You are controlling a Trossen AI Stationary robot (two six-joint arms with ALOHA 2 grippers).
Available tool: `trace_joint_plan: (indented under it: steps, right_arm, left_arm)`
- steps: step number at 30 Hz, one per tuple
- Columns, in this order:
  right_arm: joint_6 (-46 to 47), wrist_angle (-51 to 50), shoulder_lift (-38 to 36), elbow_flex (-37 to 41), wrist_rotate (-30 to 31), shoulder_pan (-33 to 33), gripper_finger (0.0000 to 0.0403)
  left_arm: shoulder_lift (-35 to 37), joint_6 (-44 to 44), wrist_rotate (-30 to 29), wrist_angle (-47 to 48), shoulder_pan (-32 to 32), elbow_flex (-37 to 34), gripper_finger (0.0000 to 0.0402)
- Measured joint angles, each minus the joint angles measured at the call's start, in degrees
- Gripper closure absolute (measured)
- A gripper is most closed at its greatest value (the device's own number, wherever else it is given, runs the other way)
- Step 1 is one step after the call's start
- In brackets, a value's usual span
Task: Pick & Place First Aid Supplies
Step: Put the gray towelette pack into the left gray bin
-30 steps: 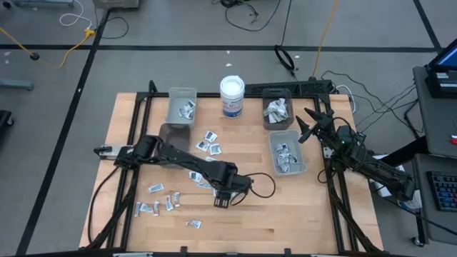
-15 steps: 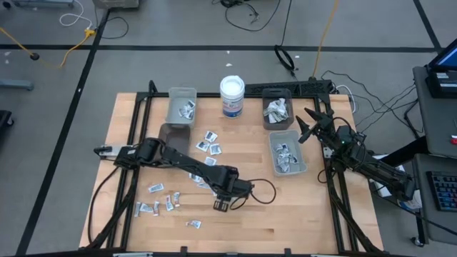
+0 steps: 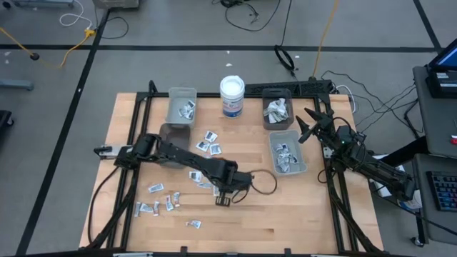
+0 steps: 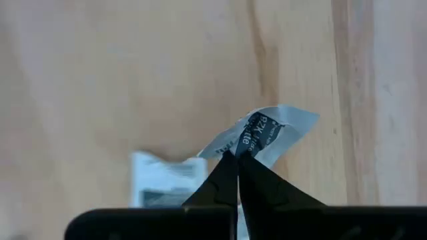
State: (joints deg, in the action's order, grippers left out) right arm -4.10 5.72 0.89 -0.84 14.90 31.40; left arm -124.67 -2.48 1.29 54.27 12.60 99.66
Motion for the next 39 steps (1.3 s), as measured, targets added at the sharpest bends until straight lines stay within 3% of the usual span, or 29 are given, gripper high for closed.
trace_joint_plan:
  steps: [23, 31, 39]
  right_arm:
    - [0.0, 0.0, 0.0, 0.0, 0.0, 0.0, 0.0165]
    - [0.0, 0.0, 0.0, 0.0, 0.0, 0.0, 0.0165]
    - [0.0, 0.0, 0.0, 0.0, 0.0, 0.0, 0.0165]
  left_arm:
    - [12.0, -1.7, 2.0, 11.2, -7.5, 0.2, 0.0399]
    - [12.0, -4.6, 1.9, 14.1, -16.7, 0.2, 0.0400]
    - [12.0, -5.1, 2.6, 16.1, -30.4, 0.2, 0.0399]
